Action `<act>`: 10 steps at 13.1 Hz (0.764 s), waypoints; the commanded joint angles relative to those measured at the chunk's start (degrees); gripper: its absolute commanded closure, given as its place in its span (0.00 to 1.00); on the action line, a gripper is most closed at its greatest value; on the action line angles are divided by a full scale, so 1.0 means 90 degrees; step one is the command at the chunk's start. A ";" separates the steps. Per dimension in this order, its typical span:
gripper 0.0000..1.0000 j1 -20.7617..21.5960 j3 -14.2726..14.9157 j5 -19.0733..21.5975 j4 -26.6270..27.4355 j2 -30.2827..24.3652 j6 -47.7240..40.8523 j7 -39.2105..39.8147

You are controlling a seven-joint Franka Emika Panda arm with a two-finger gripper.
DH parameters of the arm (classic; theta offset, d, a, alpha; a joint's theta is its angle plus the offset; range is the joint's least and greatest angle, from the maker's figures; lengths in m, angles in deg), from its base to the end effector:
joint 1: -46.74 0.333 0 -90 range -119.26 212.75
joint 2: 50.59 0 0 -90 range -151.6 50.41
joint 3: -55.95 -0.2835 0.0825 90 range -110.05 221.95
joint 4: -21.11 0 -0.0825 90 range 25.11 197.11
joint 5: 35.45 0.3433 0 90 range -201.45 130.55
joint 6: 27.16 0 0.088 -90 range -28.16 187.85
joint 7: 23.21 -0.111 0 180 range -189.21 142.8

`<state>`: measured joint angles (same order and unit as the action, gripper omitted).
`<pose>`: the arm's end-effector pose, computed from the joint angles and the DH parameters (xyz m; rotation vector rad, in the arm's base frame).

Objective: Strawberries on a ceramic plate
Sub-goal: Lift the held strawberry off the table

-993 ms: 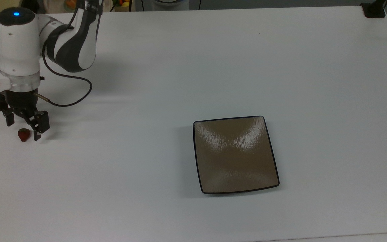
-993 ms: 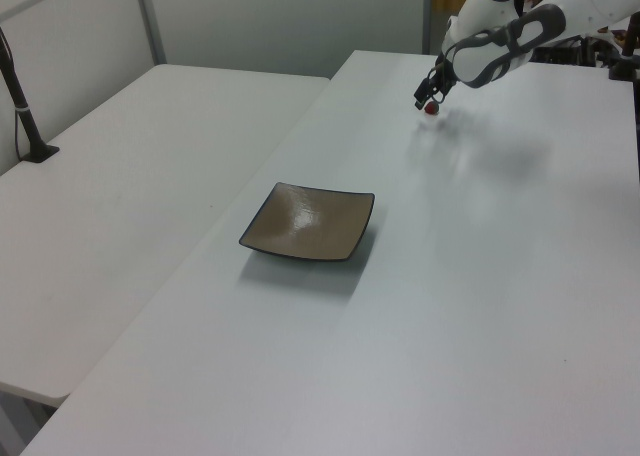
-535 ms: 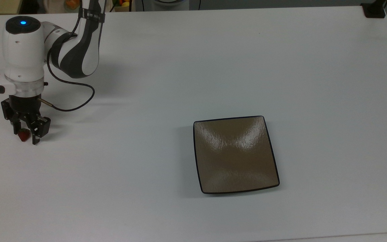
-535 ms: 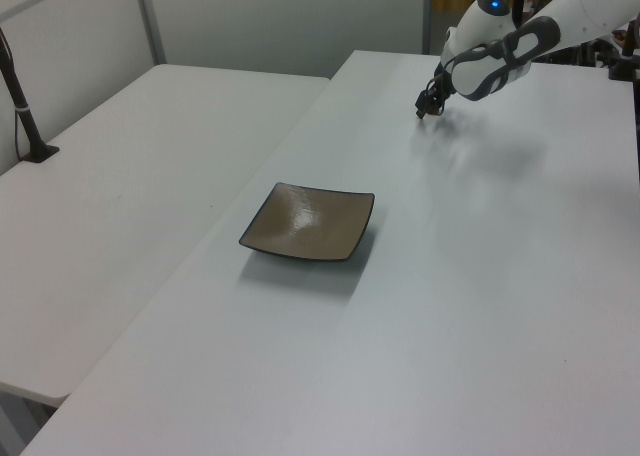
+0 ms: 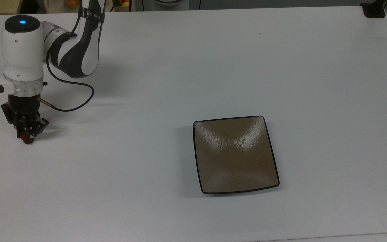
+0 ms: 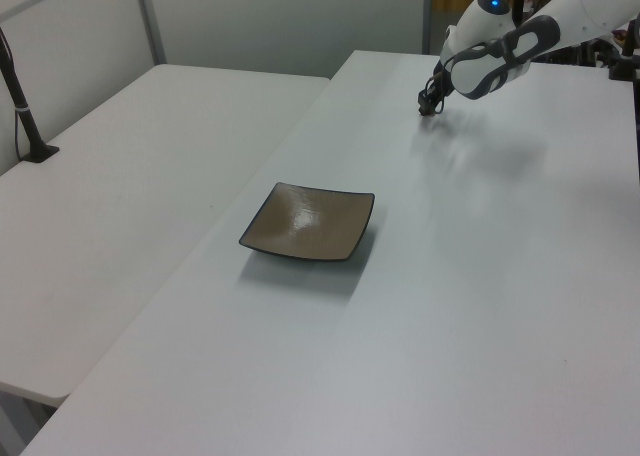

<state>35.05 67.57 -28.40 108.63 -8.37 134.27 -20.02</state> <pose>0.6539 -0.2549 0.2914 2.8109 -0.5193 0.7991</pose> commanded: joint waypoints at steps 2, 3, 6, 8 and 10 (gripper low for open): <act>0.84 0.0098 -0.0061 0.0251 0.0177 -0.0569 -0.0025 -0.0032; 0.83 0.0127 -0.0080 0.0261 0.0216 -0.0696 -0.0132 -0.0032; 0.83 0.0283 -0.0139 0.0251 0.0197 -0.1174 -0.0736 -0.0032; 0.82 0.0391 -0.0139 0.0261 0.0197 -0.1487 -0.1156 -0.0032; 0.82 0.0547 -0.0139 0.0261 0.0187 -0.1780 -0.1654 -0.0032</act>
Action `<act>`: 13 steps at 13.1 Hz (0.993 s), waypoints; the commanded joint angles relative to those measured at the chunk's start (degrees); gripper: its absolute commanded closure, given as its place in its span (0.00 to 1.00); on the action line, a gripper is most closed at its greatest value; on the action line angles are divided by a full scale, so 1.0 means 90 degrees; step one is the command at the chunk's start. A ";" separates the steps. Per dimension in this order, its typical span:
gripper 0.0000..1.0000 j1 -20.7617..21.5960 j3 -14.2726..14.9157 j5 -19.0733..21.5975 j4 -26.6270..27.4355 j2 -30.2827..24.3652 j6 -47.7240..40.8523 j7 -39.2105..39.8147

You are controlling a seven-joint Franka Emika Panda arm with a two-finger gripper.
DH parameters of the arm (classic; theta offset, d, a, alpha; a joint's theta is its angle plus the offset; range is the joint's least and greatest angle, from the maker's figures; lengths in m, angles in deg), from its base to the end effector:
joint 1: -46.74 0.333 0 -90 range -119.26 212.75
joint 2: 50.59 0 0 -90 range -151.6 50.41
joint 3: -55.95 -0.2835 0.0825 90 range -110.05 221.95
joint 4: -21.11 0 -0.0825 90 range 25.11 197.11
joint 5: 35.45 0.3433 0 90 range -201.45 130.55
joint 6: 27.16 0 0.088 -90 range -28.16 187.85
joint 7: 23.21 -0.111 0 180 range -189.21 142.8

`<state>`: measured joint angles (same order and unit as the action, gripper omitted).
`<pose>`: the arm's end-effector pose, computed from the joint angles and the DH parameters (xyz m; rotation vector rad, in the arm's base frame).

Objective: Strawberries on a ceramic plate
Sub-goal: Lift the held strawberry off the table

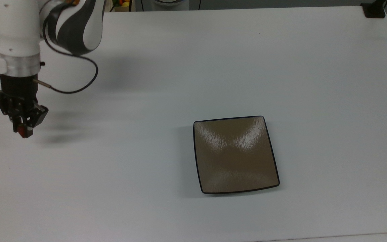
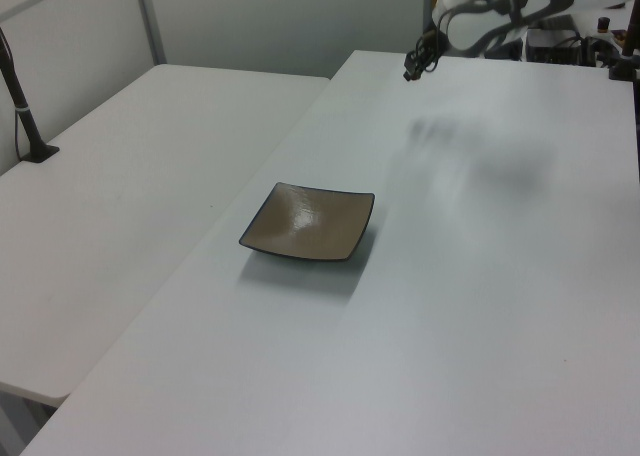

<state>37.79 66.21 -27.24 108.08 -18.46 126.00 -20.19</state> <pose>0.6630 -0.2091 0.3965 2.8687 -0.4834 0.8949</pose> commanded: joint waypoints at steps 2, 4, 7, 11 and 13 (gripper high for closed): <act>0.82 0.0514 0.0012 0.0133 0.0248 -0.1078 -0.1486 -0.0013; 0.80 0.0700 0.0012 0.0114 0.0248 -0.1371 -0.2209 0.0017; 0.80 0.1032 0.0012 0.0114 0.0229 -0.1743 -0.3070 0.0027; 0.79 0.1841 0.0003 0.0114 0.0200 -0.1949 -0.3677 -0.0032; 0.79 0.2194 0.0003 0.0114 0.0209 -0.1930 -0.3668 -0.0090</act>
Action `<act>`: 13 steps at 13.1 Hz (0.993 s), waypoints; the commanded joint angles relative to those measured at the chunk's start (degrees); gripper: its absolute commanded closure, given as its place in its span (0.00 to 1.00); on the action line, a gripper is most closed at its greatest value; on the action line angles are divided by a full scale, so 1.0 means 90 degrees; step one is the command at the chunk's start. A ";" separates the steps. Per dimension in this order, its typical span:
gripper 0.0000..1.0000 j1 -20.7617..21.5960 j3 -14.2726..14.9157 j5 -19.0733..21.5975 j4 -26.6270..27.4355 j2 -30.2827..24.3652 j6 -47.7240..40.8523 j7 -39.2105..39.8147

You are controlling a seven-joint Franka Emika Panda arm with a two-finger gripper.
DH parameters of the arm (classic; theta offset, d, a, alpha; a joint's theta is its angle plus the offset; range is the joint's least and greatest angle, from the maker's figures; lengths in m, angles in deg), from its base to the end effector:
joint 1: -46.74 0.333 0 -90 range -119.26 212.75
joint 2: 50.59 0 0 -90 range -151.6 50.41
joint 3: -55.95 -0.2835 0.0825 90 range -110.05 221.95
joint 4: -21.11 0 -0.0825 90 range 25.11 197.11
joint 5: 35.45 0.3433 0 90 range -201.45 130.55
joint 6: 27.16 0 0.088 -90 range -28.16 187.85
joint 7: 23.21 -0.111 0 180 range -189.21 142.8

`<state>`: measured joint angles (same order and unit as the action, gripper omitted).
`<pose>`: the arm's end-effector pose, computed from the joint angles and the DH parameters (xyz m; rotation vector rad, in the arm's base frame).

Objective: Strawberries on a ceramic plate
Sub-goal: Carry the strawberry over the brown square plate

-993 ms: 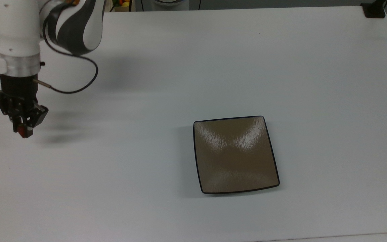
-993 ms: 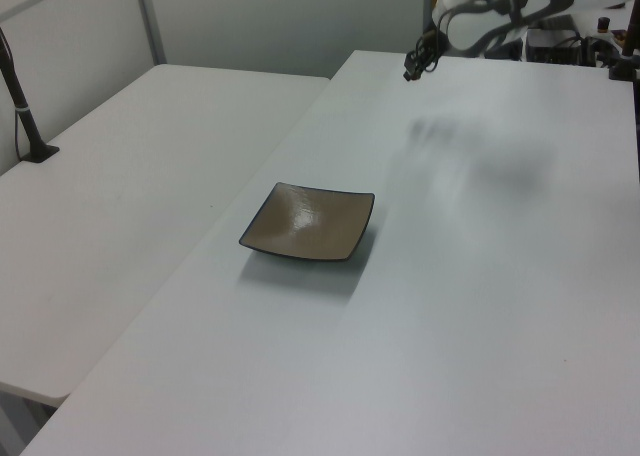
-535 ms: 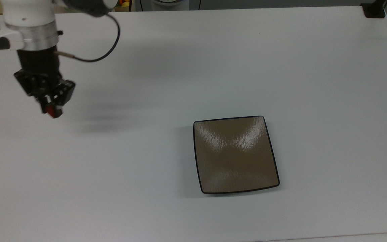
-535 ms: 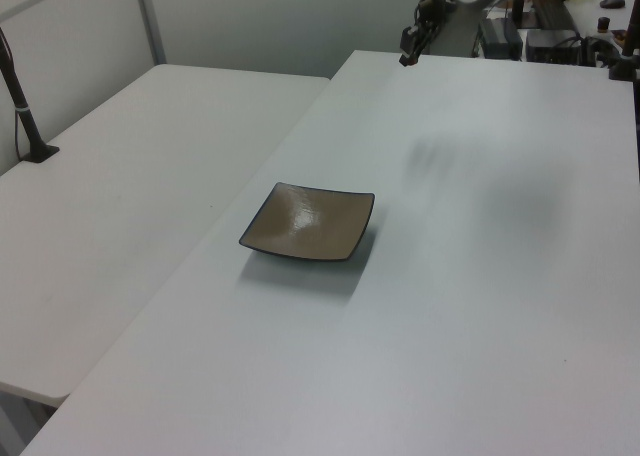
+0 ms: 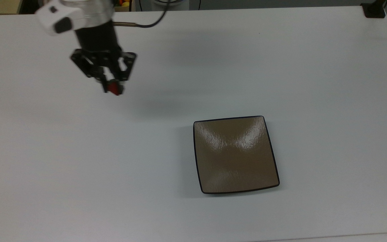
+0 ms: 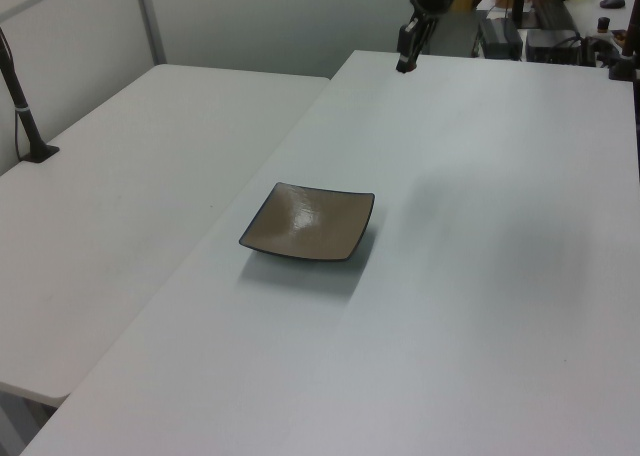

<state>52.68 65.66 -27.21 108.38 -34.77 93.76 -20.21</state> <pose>0.6267 -0.0220 0.5095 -3.0309 0.0821 -0.4893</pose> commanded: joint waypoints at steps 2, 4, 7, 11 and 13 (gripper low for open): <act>0.79 0.0853 0.0064 0.0110 0.0176 -0.0049 -0.0046 -0.0410; 0.78 0.1126 0.0054 0.0129 0.0166 0.0184 0.0071 -0.0654; 0.78 0.1420 -0.0043 0.0119 0.0244 0.0419 0.0967 -0.0743; 0.73 0.1547 -0.0093 0.0129 0.0244 0.0761 0.1593 -0.0860; 0.73 0.1557 -0.0209 0.0129 0.0244 0.0976 0.1828 -0.0851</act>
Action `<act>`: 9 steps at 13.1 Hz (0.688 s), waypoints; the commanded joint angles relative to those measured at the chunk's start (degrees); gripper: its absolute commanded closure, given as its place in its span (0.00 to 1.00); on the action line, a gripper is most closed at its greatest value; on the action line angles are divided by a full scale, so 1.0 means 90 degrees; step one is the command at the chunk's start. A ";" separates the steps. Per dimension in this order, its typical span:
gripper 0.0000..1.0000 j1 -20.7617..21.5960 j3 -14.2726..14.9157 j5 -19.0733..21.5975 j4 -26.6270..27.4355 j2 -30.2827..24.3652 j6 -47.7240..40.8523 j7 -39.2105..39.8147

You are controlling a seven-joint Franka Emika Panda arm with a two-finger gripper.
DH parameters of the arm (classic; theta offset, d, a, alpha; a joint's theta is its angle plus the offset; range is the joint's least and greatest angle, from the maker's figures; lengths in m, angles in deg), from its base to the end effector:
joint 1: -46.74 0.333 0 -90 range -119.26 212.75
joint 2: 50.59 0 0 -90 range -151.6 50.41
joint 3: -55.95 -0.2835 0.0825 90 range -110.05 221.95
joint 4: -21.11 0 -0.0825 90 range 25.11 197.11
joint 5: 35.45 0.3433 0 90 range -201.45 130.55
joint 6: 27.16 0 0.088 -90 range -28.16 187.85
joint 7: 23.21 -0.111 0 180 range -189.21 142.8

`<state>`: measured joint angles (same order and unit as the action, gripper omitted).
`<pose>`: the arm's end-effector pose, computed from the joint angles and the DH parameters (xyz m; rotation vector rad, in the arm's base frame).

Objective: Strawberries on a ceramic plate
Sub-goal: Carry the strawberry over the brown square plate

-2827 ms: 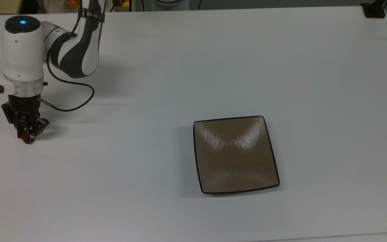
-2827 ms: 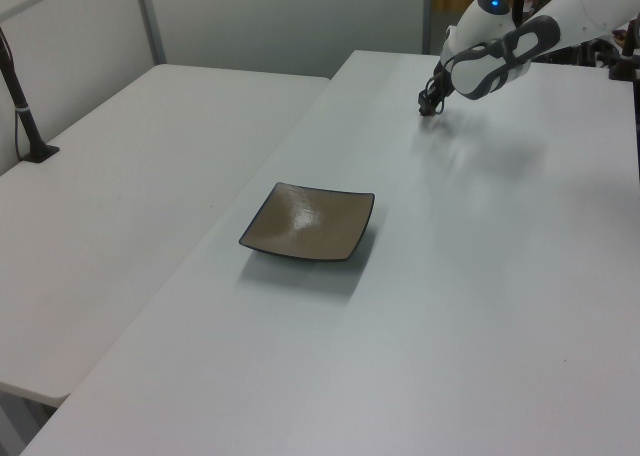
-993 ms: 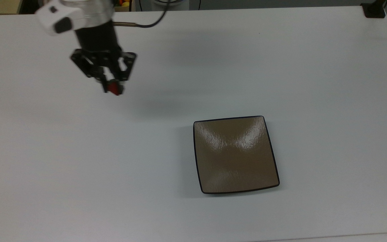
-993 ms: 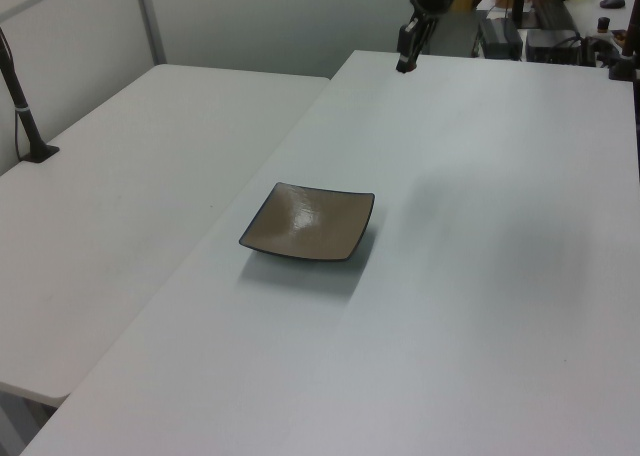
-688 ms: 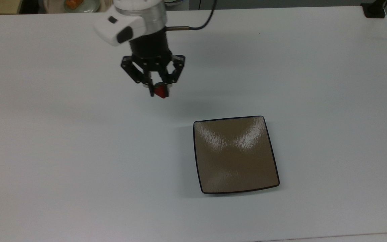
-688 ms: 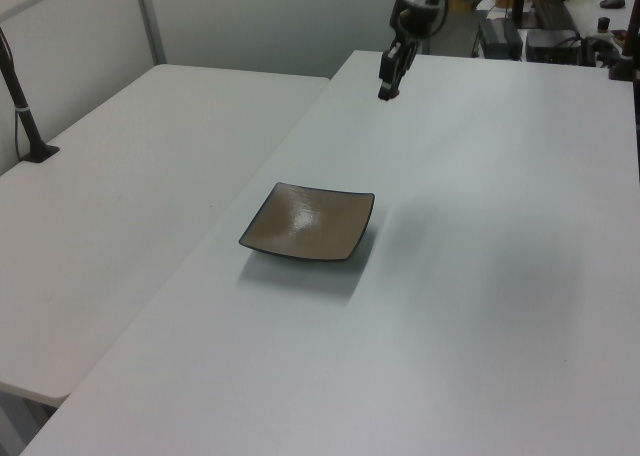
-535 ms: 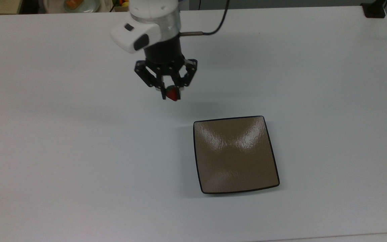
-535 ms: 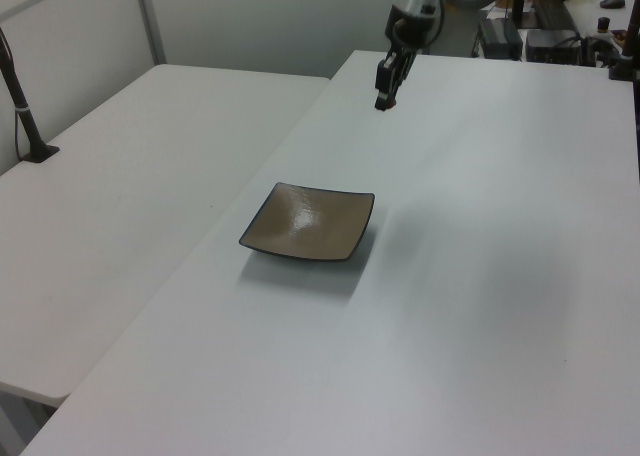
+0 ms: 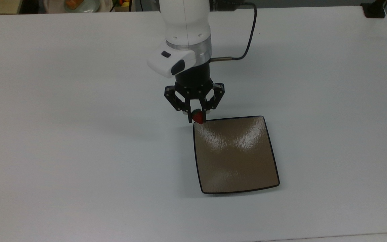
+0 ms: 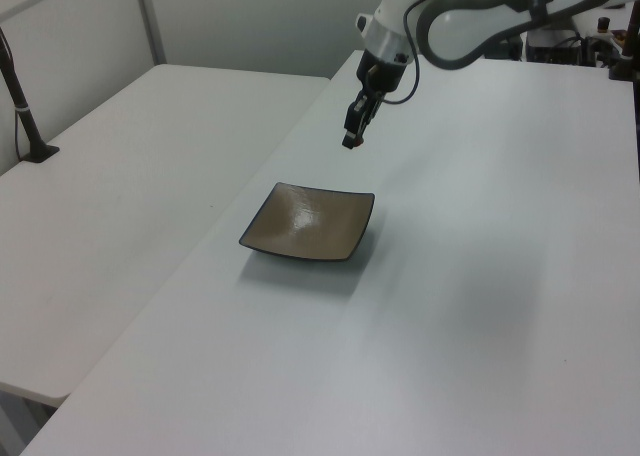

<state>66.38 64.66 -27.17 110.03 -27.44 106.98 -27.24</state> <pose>0.6440 0.1418 0.4415 -2.9708 -0.0952 -0.5698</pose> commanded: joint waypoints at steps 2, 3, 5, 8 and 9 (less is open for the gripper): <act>0.73 0.0035 -0.0275 0.0115 0.0119 0.0356 0.0738 -0.0069; 0.73 0.0045 -0.0285 0.0124 0.0149 0.0444 0.0914 -0.0069; 0.73 0.0200 -0.0304 0.0125 0.0198 0.0668 0.1343 -0.0108; 0.70 0.0269 -0.0431 0.0124 0.0198 0.1069 0.2231 -0.0235; 0.69 0.0269 -0.0470 0.0115 0.0198 0.1128 0.2360 -0.0274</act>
<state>68.26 61.12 -27.16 111.41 -18.84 123.17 -28.41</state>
